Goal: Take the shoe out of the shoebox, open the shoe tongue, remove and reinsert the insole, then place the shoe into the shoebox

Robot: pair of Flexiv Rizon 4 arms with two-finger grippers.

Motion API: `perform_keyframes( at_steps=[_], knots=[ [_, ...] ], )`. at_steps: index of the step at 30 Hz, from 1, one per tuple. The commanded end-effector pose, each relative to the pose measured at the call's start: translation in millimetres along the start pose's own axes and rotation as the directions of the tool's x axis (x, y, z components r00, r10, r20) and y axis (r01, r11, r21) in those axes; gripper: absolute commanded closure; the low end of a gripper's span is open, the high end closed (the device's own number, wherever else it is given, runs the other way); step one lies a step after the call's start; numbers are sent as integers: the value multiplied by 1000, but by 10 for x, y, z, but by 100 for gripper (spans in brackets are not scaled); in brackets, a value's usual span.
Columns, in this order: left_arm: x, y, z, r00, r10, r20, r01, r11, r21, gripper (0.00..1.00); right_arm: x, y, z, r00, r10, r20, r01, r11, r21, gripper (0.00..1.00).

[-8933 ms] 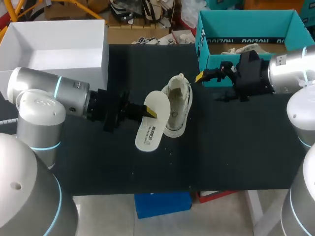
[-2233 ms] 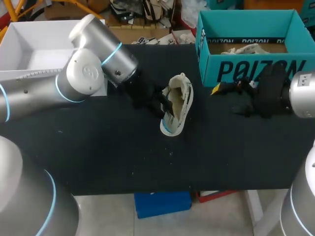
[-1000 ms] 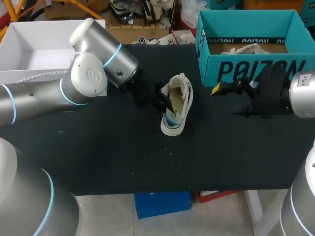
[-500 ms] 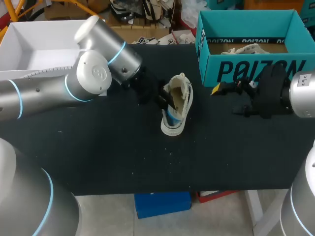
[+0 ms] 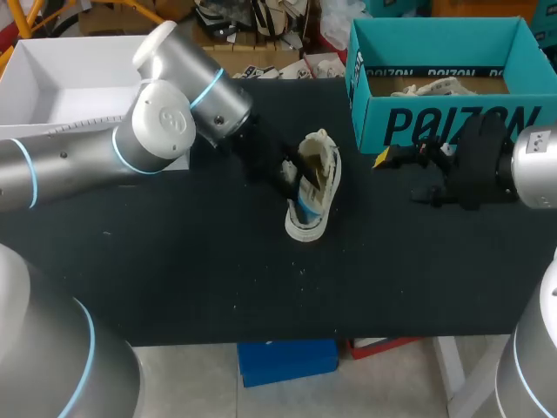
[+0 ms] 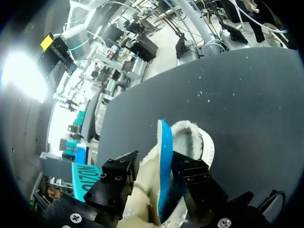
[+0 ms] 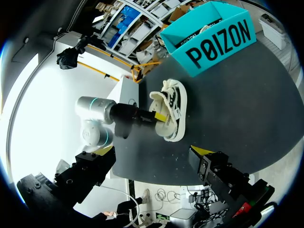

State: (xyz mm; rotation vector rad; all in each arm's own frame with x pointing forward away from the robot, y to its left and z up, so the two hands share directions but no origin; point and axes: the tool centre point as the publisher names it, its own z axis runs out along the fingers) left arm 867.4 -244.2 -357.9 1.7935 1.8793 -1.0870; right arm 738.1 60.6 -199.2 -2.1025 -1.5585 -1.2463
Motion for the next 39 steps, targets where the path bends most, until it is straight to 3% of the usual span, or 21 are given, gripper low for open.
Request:
perform_keyframes(
  at_steps=[1, 5, 7, 14, 39],
  knots=[
    [33, -130, -59, 1000, 10, 5, -10, 1000, 0, 61, 0, -4, -6, 1000, 0, 1, 0, 1000, 0, 0],
    [45, -175, -39, 1000, 23, -4, -23, 1000, 13, 74, 0, -4, -6, 1000, 0, 1, 0, 1000, 0, 0],
    [60, -197, -26, 999, 32, -12, -31, 999, 21, 100, 0, -4, -6, 1000, 0, 1, 0, 1000, 0, 0],
    [105, -174, 18, 999, 39, -30, -38, 999, 15, 100, 0, -4, -6, 1000, 0, 1, 0, 1000, 0, 0],
    [142, 206, 132, 998, -18, -56, 15, 998, -66, 100, 0, -4, -6, 1000, 0, 1, 0, 1000, 0, 0]
  ],
)
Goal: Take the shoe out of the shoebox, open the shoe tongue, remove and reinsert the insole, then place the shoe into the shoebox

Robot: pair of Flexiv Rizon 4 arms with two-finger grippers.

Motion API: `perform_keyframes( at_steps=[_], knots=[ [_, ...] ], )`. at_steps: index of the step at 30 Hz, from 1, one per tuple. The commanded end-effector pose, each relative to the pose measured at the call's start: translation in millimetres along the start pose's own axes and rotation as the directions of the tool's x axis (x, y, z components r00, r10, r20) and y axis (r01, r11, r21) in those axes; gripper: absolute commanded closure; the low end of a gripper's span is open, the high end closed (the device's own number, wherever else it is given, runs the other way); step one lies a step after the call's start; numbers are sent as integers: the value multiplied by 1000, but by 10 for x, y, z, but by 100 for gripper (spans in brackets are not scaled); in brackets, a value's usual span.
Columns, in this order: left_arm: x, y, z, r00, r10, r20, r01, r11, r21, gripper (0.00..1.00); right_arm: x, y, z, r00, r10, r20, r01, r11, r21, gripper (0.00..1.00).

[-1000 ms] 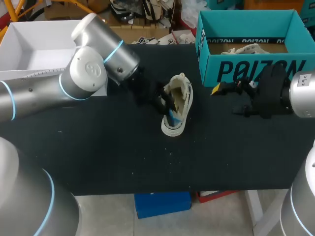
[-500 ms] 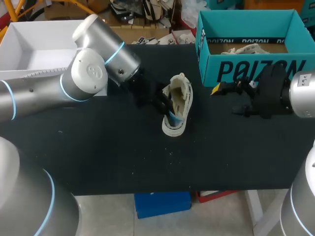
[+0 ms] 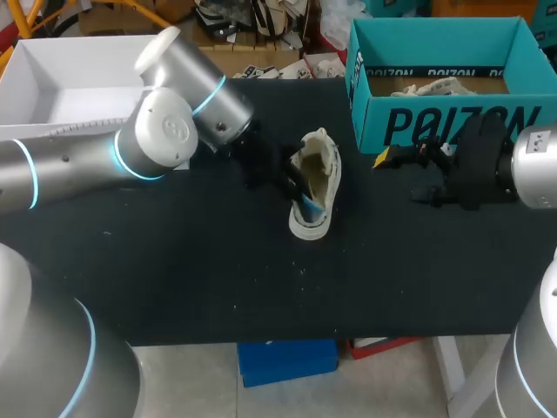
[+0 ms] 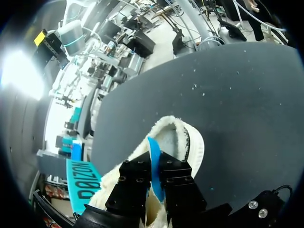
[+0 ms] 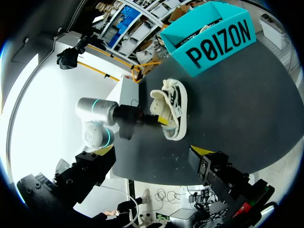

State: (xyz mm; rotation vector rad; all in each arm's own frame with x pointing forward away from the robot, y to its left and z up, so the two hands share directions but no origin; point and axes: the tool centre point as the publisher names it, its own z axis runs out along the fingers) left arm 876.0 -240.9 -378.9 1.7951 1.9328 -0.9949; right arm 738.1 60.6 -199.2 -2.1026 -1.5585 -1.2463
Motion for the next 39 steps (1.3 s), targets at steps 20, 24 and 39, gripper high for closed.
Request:
perform_keyframes(
  at_steps=[20, 24, 39],
  knots=[
    [-17, -304, -227, 998, 57, -15, -56, 998, 39, 33, 0, -4, -7, 1000, 0, 1, 0, 1000, 0, 0],
    [-71, -279, -317, 997, 80, -18, -80, 997, 17, 54, 0, -4, -7, 1000, 0, 1, 0, 1000, 0, 0],
    [113, -242, -120, 947, 189, -259, -181, 982, 55, 100, 0, -4, -7, 1000, 0, 1, 0, 1000, 0, 0]
  ],
)
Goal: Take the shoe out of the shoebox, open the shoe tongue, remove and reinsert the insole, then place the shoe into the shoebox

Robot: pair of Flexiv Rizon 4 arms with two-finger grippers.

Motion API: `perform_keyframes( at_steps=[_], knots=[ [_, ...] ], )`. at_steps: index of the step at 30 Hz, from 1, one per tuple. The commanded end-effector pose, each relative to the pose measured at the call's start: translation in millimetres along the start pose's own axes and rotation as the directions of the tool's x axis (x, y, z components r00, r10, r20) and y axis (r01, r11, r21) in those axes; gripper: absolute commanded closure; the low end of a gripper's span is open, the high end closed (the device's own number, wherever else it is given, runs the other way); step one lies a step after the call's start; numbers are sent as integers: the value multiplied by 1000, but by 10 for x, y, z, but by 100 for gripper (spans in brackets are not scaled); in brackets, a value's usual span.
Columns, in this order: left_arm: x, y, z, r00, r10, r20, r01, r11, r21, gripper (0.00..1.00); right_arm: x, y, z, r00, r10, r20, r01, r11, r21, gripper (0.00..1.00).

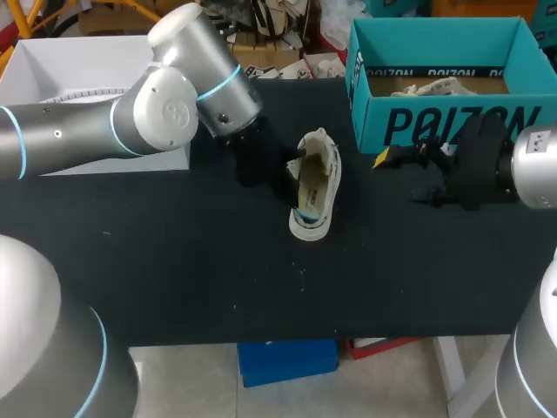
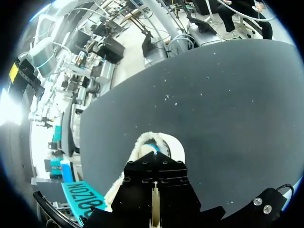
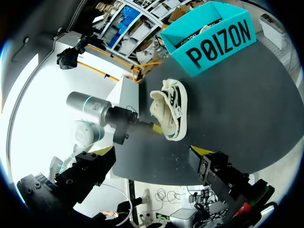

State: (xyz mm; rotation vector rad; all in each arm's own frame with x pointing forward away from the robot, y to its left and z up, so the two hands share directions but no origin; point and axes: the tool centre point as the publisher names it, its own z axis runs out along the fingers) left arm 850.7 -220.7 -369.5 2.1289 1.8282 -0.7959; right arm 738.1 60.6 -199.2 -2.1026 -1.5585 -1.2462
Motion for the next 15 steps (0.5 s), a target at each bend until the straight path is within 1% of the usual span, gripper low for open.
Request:
perform_keyframes(
  at_steps=[1, 7, 15],
  knots=[
    [-1, 40, 22, 998, -3, -57, 3, 1000, 9, 100, 0, -4, -7, 1000, 0, 1, 0, 1000, 0, 0],
    [68, 82, 65, 997, -18, -77, 18, 1000, 0, 100, 0, -4, -7, 1000, 0, 1, 0, 1000, 0, 0],
    [66, 114, 207, 995, -25, -95, 27, 1000, 13, 100, 0, -4, -7, 1000, 0, 1, 0, 1000, 0, 0]
  ],
)
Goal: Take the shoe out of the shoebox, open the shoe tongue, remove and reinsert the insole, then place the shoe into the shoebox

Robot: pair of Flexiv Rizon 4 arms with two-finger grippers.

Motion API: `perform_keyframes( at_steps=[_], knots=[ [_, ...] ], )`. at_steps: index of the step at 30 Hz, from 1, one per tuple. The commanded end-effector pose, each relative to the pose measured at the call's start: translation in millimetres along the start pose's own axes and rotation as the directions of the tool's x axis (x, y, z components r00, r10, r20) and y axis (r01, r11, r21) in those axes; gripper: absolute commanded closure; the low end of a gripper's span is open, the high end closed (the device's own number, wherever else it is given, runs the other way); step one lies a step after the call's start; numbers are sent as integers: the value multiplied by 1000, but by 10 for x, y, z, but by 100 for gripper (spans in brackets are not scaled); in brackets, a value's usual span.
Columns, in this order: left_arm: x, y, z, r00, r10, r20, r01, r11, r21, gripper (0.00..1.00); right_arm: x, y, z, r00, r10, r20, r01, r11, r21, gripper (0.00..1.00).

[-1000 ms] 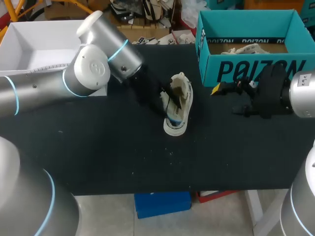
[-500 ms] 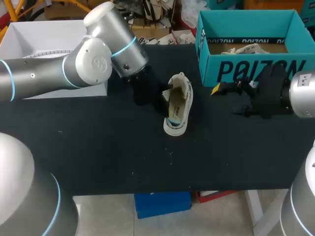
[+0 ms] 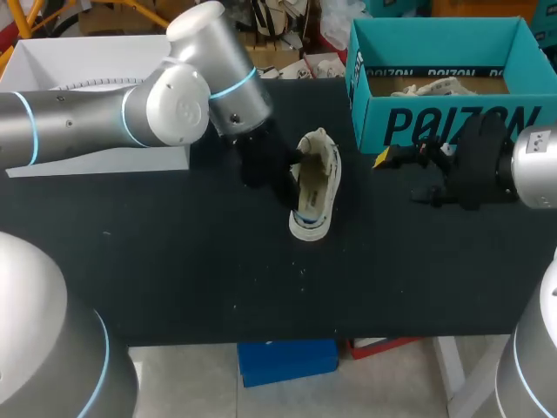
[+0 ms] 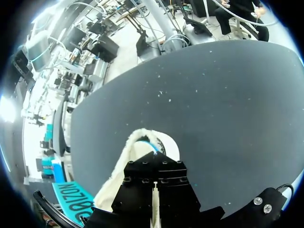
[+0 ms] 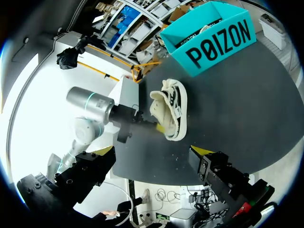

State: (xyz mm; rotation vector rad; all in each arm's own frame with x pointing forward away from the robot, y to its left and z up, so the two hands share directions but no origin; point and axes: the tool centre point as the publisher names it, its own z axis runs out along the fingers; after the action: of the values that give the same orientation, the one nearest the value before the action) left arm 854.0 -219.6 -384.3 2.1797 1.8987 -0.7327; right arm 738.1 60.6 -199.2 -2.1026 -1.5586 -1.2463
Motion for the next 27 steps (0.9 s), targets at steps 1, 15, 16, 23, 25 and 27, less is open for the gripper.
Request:
perform_keyframes(
  at_steps=[1, 15, 16, 23, 25, 27],
  knots=[
    [-39, 62, 111, 1000, -1, -14, 1, 1000, 7, 100, 0, -4, -7, 1000, 0, 1, 0, 1000, 0, 0],
    [-3, 159, 298, 995, 12, -100, -12, 1000, 2, 100, 0, -4, -7, 1000, 0, 1, 0, 1000, 0, 0],
    [-18, 166, 311, 993, 23, -112, -24, 1000, -3, 100, 0, -4, -7, 1000, 0, 1, 0, 1000, 0, 0],
    [-79, 167, 411, 985, 61, -159, -66, 998, -23, 100, 0, -4, -7, 1000, 0, 1, 0, 1000, 0, 0],
    [-85, 165, 425, 985, 63, -161, -68, 997, -22, 100, 0, -4, -7, 1000, 0, 1, 0, 1000, 0, 0],
    [-103, 145, 398, 986, 65, -153, -70, 997, -25, 100, 0, -4, -7, 1000, 0, 1, 0, 1000, 0, 0]
  ],
)
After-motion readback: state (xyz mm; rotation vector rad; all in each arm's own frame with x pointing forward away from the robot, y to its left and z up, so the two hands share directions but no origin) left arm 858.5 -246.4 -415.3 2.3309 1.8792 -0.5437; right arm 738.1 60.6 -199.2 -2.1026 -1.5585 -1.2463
